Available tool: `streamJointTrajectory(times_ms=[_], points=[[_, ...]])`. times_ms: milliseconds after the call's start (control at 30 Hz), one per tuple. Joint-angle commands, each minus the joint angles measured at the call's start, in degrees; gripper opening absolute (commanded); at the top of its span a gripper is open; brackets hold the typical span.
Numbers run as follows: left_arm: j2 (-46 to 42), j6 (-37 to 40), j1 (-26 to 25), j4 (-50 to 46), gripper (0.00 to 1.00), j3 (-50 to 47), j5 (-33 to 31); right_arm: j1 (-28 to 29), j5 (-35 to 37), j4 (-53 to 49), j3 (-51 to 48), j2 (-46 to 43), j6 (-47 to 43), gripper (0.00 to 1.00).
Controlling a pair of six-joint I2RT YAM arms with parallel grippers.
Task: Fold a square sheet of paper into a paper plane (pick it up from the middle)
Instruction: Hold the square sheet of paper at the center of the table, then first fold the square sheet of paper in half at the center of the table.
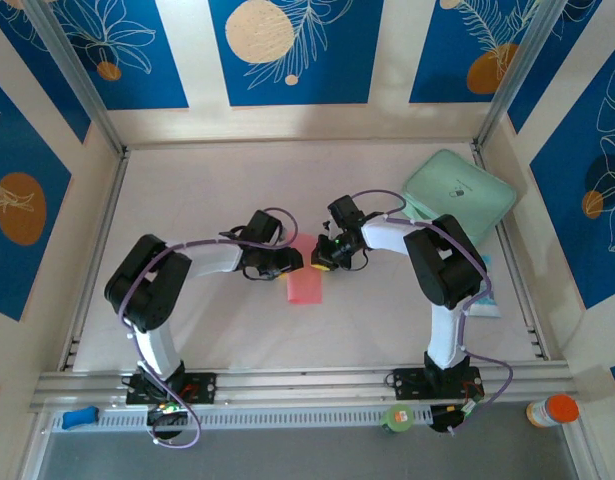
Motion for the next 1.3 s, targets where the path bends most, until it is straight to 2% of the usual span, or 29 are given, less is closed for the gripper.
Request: streamJointTrajectory(times_ms=[0,167,300,500,767,1267], points=[[-2.9,1.0,0.2,-7.7,0.48,0.5,-5.0,0.4,3.1,-4.7,0.7,2.2,-1.3,0.09],[-2.4,1.3,0.1,-9.2,0.52,0.5,-5.1,0.5,2.3,-4.5,1.2,2.0,-1.1,0.10],[0.2,1.5,-0.3,-10.4,0.51,2.4,-4.1,0.4,-0.4,-3.2,1.8,0.6,-0.2,0.11],[3.2,3.3,-1.5,-14.9,0.47,4.8,-6.9,-0.7,-3.3,0.4,1.0,-4.9,2.7,0.17],[6.8,5.0,-2.9,-16.6,0.47,5.2,-7.8,-2.6,2.8,1.0,-4.3,-12.4,3.2,0.27],[9.7,7.5,-4.4,-17.6,0.55,5.6,-8.1,-4.3,3.4,1.5,-7.1,-12.5,3.6,0.27]])
